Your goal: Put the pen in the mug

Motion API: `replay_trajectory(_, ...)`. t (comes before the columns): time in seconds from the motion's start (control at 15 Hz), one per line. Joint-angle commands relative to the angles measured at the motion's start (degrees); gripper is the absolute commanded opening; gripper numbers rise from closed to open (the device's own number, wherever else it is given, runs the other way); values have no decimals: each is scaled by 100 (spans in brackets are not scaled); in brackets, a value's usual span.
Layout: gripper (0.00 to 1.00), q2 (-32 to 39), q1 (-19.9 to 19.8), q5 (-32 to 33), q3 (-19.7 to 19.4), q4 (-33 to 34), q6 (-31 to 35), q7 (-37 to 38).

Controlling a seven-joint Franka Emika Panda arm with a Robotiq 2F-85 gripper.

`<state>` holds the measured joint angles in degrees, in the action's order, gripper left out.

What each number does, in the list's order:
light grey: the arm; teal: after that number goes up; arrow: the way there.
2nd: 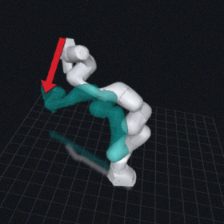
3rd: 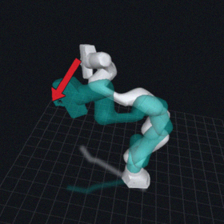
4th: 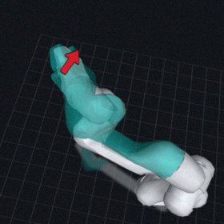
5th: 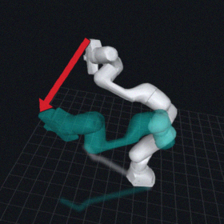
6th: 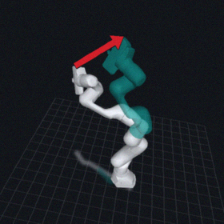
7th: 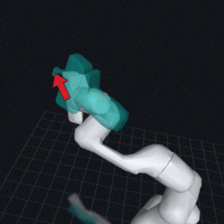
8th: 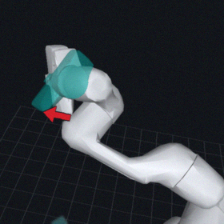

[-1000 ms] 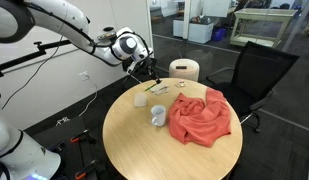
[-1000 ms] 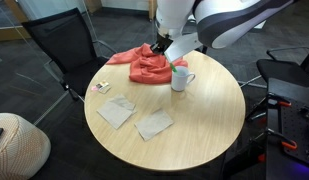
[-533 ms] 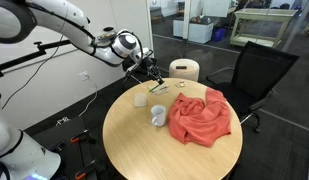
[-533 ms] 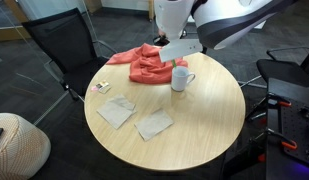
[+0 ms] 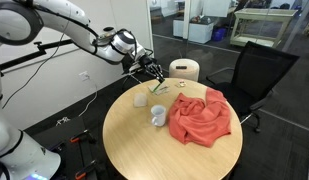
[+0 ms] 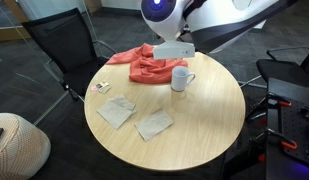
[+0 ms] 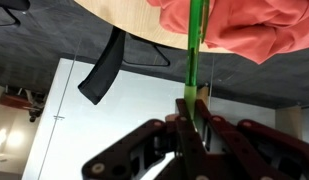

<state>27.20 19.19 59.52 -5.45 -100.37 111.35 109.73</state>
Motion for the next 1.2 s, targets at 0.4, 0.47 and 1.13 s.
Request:
replay_trajectory(0.4, 3, 330, -212, 980, 382, 208, -908, 1953)
replay_trajectory(0.47, 3, 358, -216, 1020, 405, 201, -1021, 2118)
replay_trajectory(1.13, 3, 697, -372, 958, 671, 222, -1684, 2461)
